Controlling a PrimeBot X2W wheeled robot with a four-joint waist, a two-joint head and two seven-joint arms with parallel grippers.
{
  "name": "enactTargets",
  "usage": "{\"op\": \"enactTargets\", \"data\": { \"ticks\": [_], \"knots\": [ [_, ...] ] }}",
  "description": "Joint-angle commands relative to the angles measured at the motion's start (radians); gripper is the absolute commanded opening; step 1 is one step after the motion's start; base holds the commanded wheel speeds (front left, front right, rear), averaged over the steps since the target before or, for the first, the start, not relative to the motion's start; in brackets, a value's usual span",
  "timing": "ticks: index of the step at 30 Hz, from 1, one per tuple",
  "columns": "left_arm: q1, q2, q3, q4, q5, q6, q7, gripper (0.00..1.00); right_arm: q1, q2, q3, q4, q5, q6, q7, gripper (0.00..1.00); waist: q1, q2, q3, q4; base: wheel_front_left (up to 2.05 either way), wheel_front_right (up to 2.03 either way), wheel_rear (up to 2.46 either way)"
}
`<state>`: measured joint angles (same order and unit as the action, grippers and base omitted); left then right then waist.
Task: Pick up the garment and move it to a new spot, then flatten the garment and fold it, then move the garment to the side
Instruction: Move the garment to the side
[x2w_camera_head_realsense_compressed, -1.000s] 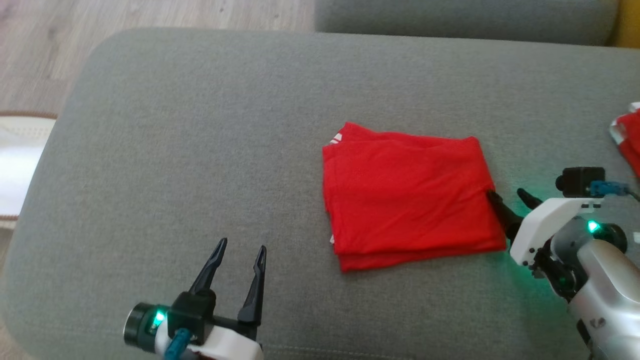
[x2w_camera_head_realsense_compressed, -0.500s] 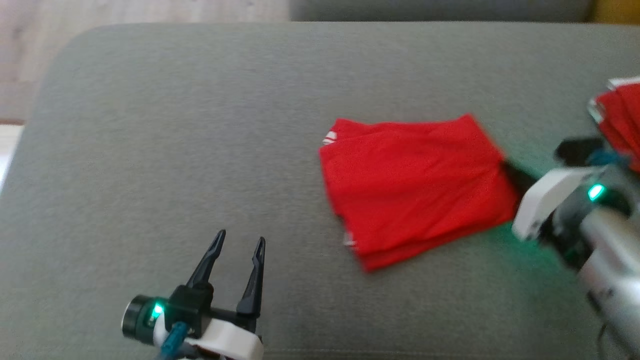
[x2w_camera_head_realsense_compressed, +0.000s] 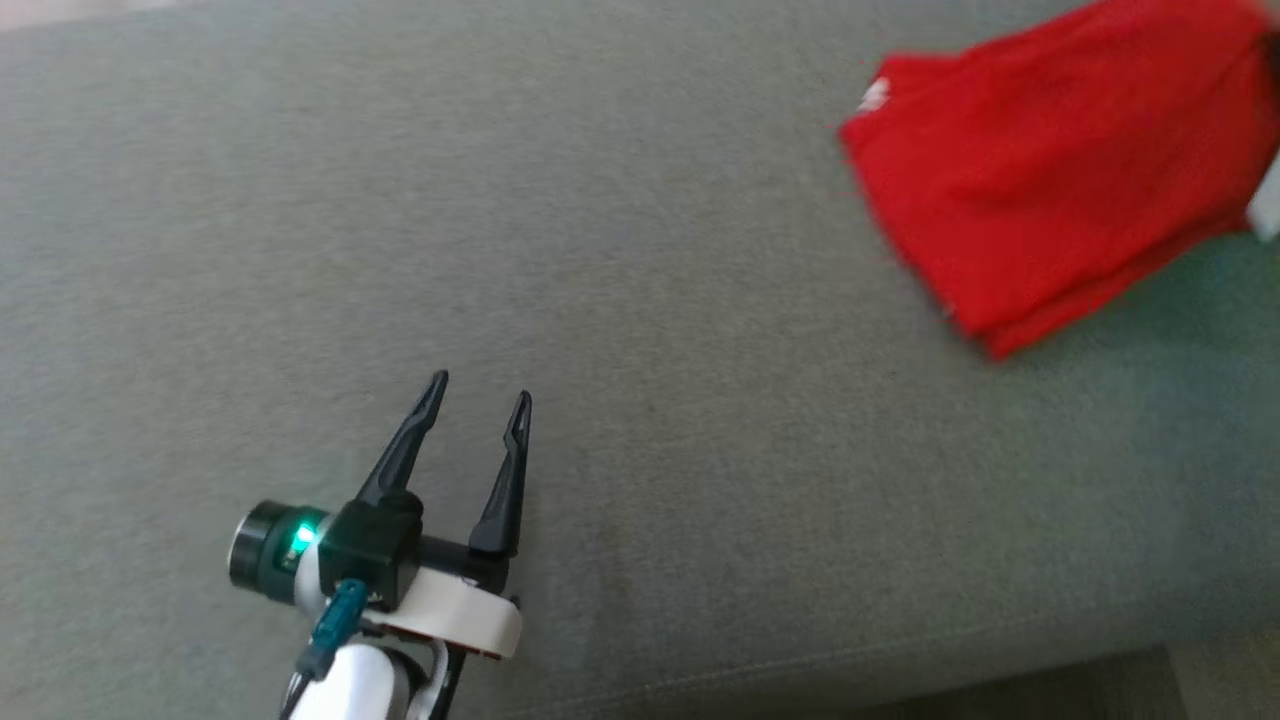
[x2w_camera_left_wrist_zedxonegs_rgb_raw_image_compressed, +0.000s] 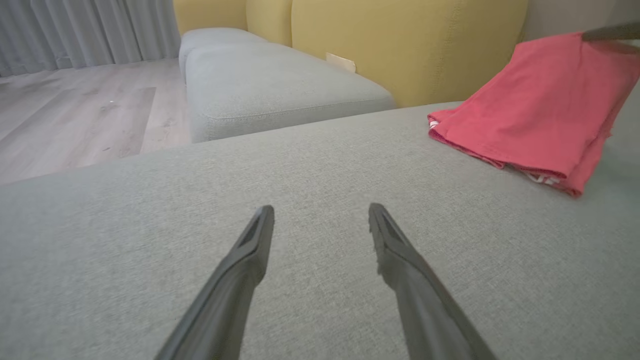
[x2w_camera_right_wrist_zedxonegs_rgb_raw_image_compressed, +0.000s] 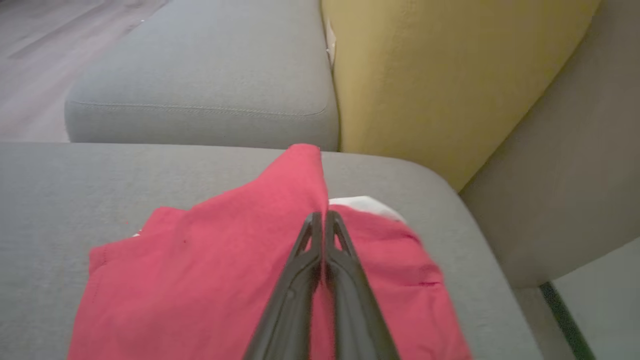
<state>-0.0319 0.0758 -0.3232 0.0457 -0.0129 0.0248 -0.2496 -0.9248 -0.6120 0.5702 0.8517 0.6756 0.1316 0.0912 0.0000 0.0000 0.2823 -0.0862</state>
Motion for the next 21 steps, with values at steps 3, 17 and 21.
{"op": "enactTargets", "data": {
  "ticks": [3, 17, 21],
  "knots": [
    [-0.042, 0.017, 0.029, -0.041, 0.012, 0.001, -0.012, 1.00, -0.069, -0.058, -0.020, -0.015, -0.033, -0.001, -0.008, 0.00, 0.0000, 0.0000, 0.053, -0.055, 0.00, 0.00, 0.00],
    [-0.098, 0.028, 0.025, -0.066, -0.003, 0.004, -0.012, 1.00, -0.138, -0.106, -0.124, 0.063, -0.150, -0.001, -0.009, 1.00, 0.0000, 0.0000, 0.110, -0.051, 0.00, 0.00, 0.00],
    [-0.085, 0.013, 0.038, -0.064, -0.043, 0.007, -0.012, 1.00, -0.097, -0.067, -0.157, 0.096, -0.203, -0.001, -0.052, 1.00, 0.0000, 0.0000, 0.058, -0.030, 0.00, 0.00, 0.00]
  ]
}}
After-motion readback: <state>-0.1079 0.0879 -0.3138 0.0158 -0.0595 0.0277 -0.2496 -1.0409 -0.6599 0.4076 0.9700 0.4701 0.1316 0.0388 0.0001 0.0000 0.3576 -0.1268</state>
